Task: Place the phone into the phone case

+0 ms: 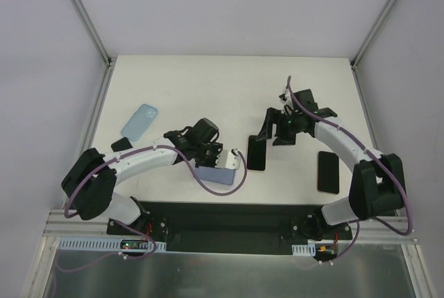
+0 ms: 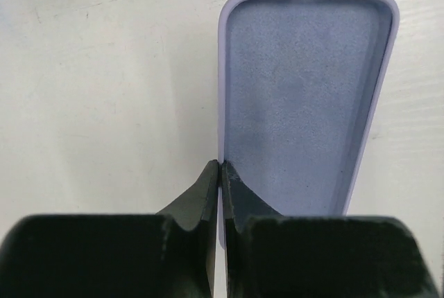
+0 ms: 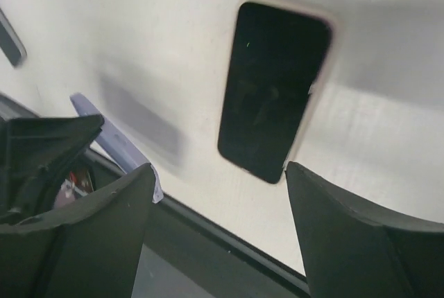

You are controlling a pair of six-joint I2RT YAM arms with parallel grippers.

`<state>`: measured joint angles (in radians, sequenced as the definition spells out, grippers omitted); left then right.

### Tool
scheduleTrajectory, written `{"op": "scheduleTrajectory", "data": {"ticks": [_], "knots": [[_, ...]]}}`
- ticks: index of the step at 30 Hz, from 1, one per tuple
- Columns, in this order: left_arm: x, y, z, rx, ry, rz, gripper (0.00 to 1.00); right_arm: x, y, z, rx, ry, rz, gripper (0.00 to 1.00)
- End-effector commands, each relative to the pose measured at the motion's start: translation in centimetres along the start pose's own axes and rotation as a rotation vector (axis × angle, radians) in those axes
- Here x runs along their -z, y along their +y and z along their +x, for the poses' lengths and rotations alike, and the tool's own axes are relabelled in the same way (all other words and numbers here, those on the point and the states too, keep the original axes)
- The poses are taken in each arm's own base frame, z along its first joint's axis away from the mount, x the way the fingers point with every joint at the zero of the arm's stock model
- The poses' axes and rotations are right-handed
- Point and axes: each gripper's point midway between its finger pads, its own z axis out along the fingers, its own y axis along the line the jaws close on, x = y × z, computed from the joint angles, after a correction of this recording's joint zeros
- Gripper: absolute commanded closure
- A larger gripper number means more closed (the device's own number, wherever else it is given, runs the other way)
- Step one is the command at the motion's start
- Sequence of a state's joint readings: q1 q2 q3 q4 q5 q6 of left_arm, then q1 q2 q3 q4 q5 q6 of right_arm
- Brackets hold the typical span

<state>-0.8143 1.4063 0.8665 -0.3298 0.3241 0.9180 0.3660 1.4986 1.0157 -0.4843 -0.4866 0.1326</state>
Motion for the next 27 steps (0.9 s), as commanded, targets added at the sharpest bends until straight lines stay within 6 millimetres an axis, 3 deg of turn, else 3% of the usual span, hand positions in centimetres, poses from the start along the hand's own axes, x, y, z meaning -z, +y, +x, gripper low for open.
{"op": "scheduleTrajectory", "data": {"ticks": [1,7,9,10,12,14,15,17,19,20,21,22,24,25,26,27], "knots": [[-0.7,2.2,-0.1,-0.208,0.061,-0.011,1.0,4.6,-0.7,-3.0,-0.059,-0.23,0.102,0.2],[-2.3,3.4,-0.2,-0.245,0.082,0.01,0.99,7.2,-0.5,-2.9,-0.028,-0.284,0.145,0.17],[-2.7,4.0,0.5,-0.235,0.106,-0.012,0.81,7.4,-0.8,-2.7,-0.028,-0.287,0.158,0.16],[-2.8,4.2,0.9,-0.225,0.112,-0.024,0.64,7.5,-0.9,-2.7,-0.03,-0.294,0.16,0.14],[-2.8,4.1,1.3,-0.182,0.102,-0.059,0.55,7.5,-1.0,-2.5,-0.036,-0.298,0.167,0.12],[-1.8,6.1,-0.5,-0.177,0.018,-0.185,0.35,7.9,-1.1,-2.5,-0.033,-0.31,0.175,0.08],[-1.5,6.0,-0.1,-0.137,0.016,-0.226,0.27,8.2,-1.1,-2.5,-0.029,-0.32,0.181,0.05],[0.9,8.3,-2.2,-0.101,-0.069,-0.389,0.01,8.8,-1.4,-2.4,-0.026,-0.335,0.205,0.0],[2.8,9.6,-1.6,-0.041,-0.069,-0.525,0.01,9.7,-1.2,-2.3,-0.02,-0.353,0.209,0.04],[5.3,10.8,-2.9,0.02,-0.145,-0.633,0.01,9.9,-1.0,-2.2,-0.02,-0.36,0.207,0.04],[6.2,11.1,-2.3,0.073,-0.155,-0.681,0.01,10.4,-0.7,-2.2,-0.013,-0.372,0.2,0.04],[8.8,12.0,-1.9,0.145,-0.157,-0.786,0.01,10.6,-0.7,-2.0,-0.014,-0.372,0.197,0.04],[11.7,13.1,0.2,0.388,-0.16,-0.903,0.01,10.9,-0.6,-1.4,-0.013,-0.379,0.193,0.04],[13.7,13.7,1.8,0.486,-0.14,-0.987,0.01,10.9,-0.7,-1.3,-0.016,-0.384,0.193,0.04],[14.3,13.2,4.6,0.637,-0.088,-1.012,0.01,11.0,-0.8,-1.1,-0.013,-0.389,0.193,0.04],[15.7,13.6,5.3,0.699,-0.078,-1.047,0.01,11.3,-0.6,-1.1,-0.002,-0.405,0.187,0.04]]}}
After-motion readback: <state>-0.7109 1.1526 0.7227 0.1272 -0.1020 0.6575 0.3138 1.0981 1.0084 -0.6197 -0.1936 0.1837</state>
